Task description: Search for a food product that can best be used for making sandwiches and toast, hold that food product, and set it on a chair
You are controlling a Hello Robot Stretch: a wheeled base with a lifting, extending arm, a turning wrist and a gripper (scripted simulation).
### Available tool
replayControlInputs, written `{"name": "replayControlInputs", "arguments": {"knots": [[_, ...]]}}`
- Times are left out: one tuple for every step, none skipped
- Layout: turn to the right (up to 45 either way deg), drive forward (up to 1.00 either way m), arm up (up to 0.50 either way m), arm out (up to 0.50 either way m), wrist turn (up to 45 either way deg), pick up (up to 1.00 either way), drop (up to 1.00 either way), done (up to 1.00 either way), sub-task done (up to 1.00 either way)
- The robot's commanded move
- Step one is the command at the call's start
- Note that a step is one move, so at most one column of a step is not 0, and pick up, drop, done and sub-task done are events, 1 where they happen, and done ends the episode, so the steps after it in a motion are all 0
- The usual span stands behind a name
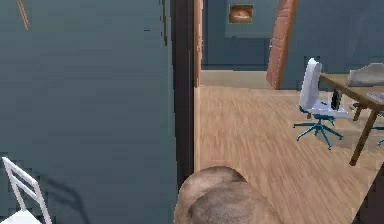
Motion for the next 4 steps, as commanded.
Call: {"name": "replayControlInputs", "arguments": {"knots": [[21.0, 0.0, 0.0, 0.0, 0.0, 0.0, 0.0, 0.0, 0.0], [3.0, 0.0, 0.0, 0.0, 0.0, 0.0, 0.0, 0.0, 0.0], [-45.0, 0.0, 0.0, 0.0, 0.0, 0.0, 0.0, 0.0, 0.0], [-45.0, 0.0, 0.0, 0.0, 0.0, 0.0, 0.0, 0.0, 0.0]]}}
